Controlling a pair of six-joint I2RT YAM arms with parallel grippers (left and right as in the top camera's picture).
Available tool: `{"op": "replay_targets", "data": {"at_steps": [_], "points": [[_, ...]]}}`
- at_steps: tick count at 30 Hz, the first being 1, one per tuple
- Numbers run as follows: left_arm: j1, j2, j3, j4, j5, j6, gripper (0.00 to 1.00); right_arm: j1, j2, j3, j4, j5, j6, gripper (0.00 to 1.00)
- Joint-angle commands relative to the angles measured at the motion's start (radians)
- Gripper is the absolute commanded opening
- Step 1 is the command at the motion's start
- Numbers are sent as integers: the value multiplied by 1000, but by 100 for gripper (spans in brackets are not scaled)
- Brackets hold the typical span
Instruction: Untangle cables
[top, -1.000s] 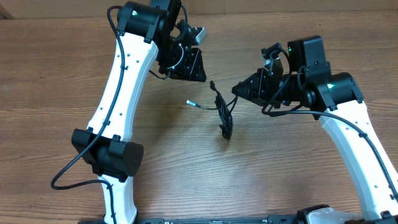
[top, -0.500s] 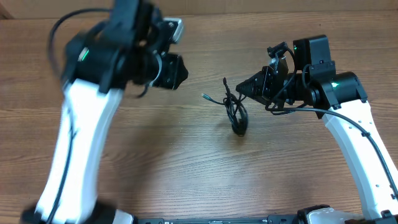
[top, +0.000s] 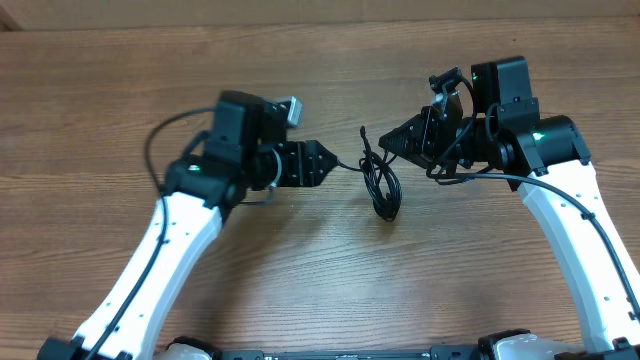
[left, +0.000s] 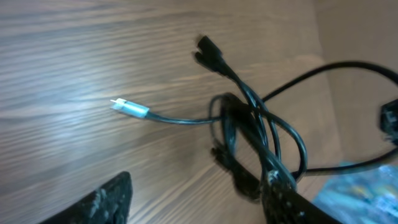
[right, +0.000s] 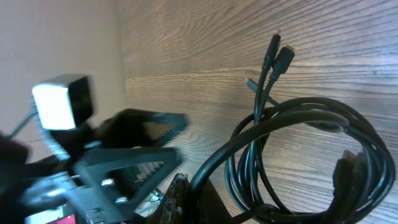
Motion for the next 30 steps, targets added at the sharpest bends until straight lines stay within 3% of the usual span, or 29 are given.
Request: {"op": "replay_targets", "data": {"at_steps": [1, 3, 5, 16, 20, 24, 25, 26, 27, 30], "points": [[-57, 42, -33, 111, 78, -136, 61, -2, -4, 10, 8, -17, 16, 4], [-95, 69, -33, 174, 79, -179, 52, -2, -4, 10, 8, -17, 16, 4], [-125, 90, -33, 226, 81, -221, 52, -2, -4, 10, 5, -17, 16, 4], [-193, 145, -33, 367, 78, -273, 71, -1, -4, 10, -13, -17, 15, 4], [-214, 180, -33, 370, 74, -290, 68, -1, -4, 10, -14, -17, 15, 4], [-234, 240, -33, 375, 83, -345, 51, -1, -4, 10, -14, -17, 16, 4], [-235, 254, -33, 382, 93, -348, 41, -1, -4, 10, -14, -17, 16, 4], [-235, 266, -33, 399, 109, -346, 16, -1, -4, 10, -14, -13, 16, 4], [-234, 270, -33, 406, 117, -346, 4, -1, -4, 10, -15, -5, 16, 4], [-215, 268, -33, 425, 124, -324, 4, -3, -4, 10, -37, 56, 23, 4]]}}
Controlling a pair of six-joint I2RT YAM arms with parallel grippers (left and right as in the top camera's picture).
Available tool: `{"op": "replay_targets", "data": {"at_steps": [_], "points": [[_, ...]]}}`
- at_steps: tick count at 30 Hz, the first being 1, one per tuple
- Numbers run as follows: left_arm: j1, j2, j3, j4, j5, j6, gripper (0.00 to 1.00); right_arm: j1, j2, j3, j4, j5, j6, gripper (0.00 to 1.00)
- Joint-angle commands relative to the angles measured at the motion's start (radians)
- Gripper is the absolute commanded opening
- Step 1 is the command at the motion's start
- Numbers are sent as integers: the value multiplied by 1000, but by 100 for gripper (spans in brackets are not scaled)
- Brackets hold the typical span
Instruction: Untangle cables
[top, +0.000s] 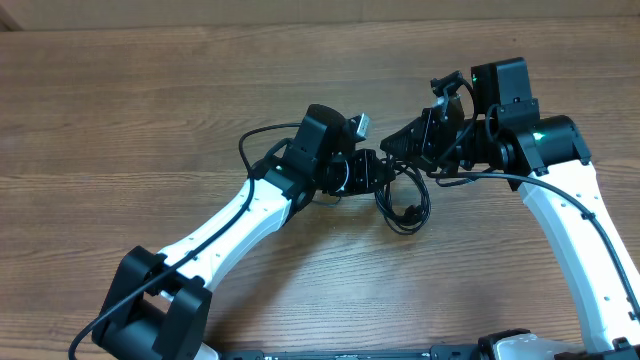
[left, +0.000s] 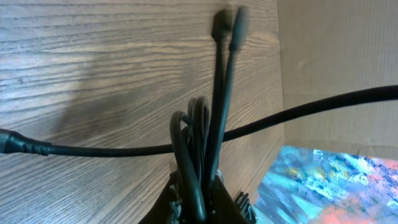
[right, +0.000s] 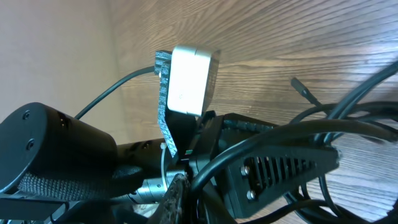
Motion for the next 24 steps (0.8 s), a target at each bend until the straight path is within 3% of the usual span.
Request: {"op": "replay_targets", "data": {"at_steps": [1, 4, 14, 21, 24], "points": [[21, -5, 2, 17, 40, 26, 4, -6, -4, 10, -15, 61, 8, 4], [66, -35, 2, 2, 66, 74, 4, -31, -4, 10, -59, 180, 58, 4], [277, -208, 2, -267, 48, 230, 4, -227, -4, 10, -246, 688, 119, 4], [371, -304, 2, -321, 28, 303, 4, -355, -4, 10, -335, 889, 119, 4], [385, -334, 4, -313, 21, 312, 4, -382, -4, 10, -340, 855, 73, 4]]}}
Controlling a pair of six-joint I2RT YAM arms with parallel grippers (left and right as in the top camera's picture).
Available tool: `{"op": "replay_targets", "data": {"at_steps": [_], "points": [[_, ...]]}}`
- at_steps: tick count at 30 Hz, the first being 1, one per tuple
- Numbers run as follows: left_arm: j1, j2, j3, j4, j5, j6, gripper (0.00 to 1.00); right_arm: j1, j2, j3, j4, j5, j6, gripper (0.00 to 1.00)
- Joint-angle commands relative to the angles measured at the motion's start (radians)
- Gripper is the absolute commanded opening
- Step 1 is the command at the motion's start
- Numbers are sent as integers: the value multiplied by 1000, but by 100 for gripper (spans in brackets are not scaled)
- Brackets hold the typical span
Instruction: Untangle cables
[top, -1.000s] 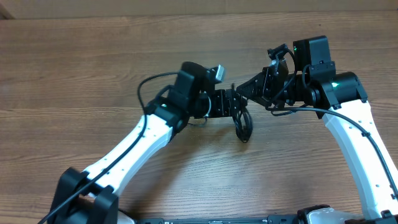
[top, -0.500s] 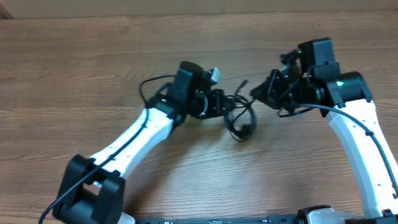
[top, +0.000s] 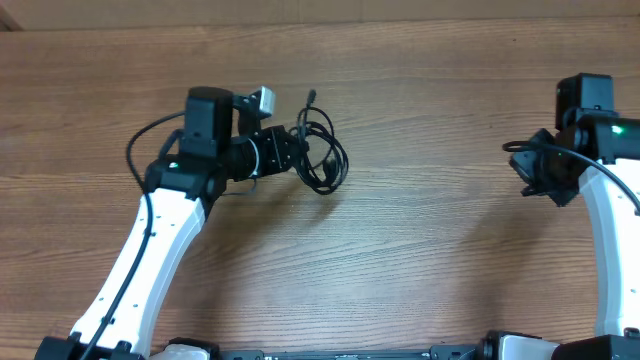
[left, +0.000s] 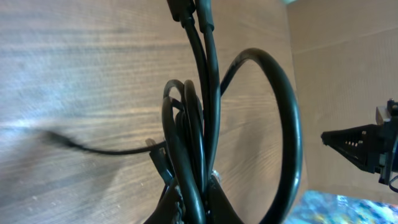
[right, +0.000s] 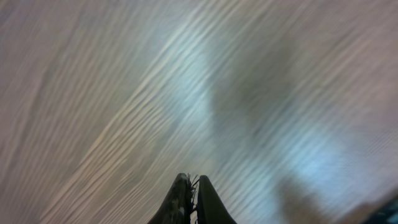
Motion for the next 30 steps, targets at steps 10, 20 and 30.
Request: {"op": "replay_targets", "data": {"at_steps": [10, 20, 30], "points": [[11, -77, 6, 24, 144, 58, 4, 44, -5, 10, 154, -916, -502, 40], [11, -77, 6, -27, 361, -127, 4, 253, -3, 10, 383, -902, -480, 75], [11, -77, 6, -33, 444, -312, 4, 435, 21, 10, 449, -666, -436, 68]]}}
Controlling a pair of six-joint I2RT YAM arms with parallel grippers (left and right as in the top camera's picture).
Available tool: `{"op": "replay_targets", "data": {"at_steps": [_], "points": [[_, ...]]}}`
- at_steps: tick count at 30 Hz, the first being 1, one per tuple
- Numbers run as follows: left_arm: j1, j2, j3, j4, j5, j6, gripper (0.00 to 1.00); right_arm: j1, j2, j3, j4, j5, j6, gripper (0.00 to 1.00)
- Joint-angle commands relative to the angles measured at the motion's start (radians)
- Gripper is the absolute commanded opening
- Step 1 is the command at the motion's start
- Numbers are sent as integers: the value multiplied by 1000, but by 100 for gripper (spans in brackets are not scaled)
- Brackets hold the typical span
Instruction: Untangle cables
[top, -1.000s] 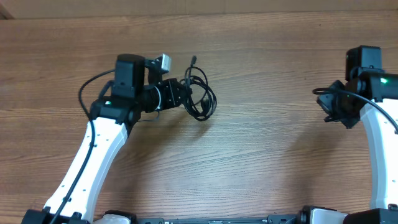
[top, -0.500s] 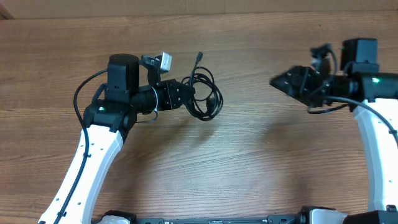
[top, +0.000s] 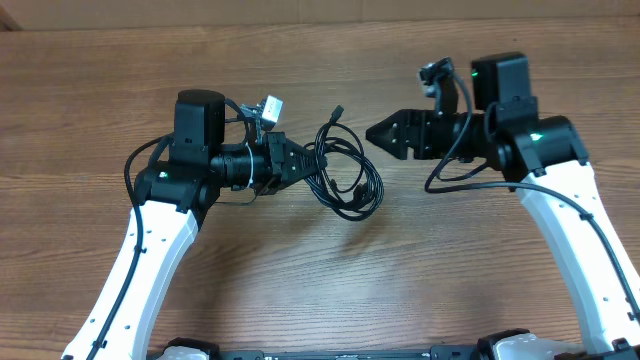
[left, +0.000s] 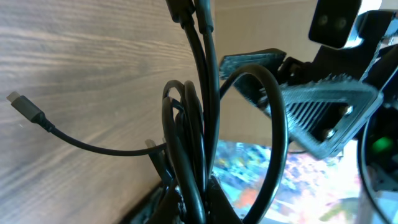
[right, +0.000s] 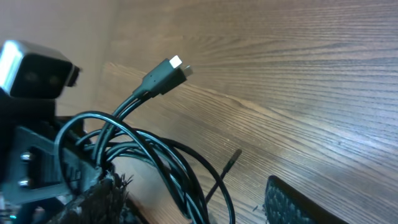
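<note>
A tangled bundle of black cables (top: 347, 183) hangs at mid-table, with my left gripper (top: 300, 160) shut on its left side. In the left wrist view the strands (left: 189, 130) run down into the closed fingers of the left gripper (left: 194, 198), and one thin loose end with a small plug (left: 23, 106) trails left. Two plugs (right: 166, 70) stick up side by side from the bundle (right: 163, 155). My right gripper (top: 376, 133) stands open just right of the bundle, apart from it, with nothing between the fingers (right: 297, 200).
The wooden table (top: 320, 290) stretches all around. The left wrist's camera block (right: 34, 62) faces the right gripper at close range. Each arm's own black cable loops beside it (top: 455, 175).
My right gripper was shut at the far right edge of the table; now it is open at the middle, facing the bundle. The left gripper still holds the bundle, now slightly further right.
First my right gripper held the bundle at the middle while the left stood open beside it. Then the left was shut on the bundle next to the right. Then the left held it alone on the left side, the right far away. Now the right is back, open.
</note>
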Motion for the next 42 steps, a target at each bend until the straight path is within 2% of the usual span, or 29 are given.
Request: {"op": "replay_targets", "data": {"at_steps": [1, 6, 8, 11, 15, 21, 24, 25, 28, 30, 33, 39, 42], "points": [[4, -18, 6, 4, 81, -71, 4, 53, 27, 10, 11, 119, 13, 67], [4, -18, 6, 3, 92, -85, 4, 103, 56, 10, 42, 163, 33, 61], [4, -18, 6, 4, 92, -89, 4, 117, 62, 10, 57, 169, 39, 58], [4, -18, 6, 4, 107, -113, 4, 127, 76, 10, 67, 277, 120, 51], [4, -18, 6, 4, 144, -113, 4, 129, 98, 10, 77, 294, 134, 44], [5, -18, 6, 6, 168, -138, 4, 129, 122, 10, 73, 480, 246, 4], [14, -18, 6, 43, 168, -132, 4, 126, 123, 10, 2, 678, 362, 4], [28, -18, 6, 88, 159, -100, 4, 114, 123, 10, -66, 798, 428, 4], [63, -18, 6, 129, 109, -67, 4, 72, 123, 10, -168, 906, 459, 4], [93, -18, 6, 135, 48, 7, 4, 10, 123, 10, -249, 955, 459, 4], [112, -18, 6, 135, 13, 71, 4, -61, 123, 10, -315, 974, 451, 4], [117, -18, 6, 132, -25, 116, 4, -187, 123, 10, -407, 951, 396, 4], [114, -18, 6, 116, -24, 147, 4, -225, 123, 10, -409, 813, 236, 4]]}}
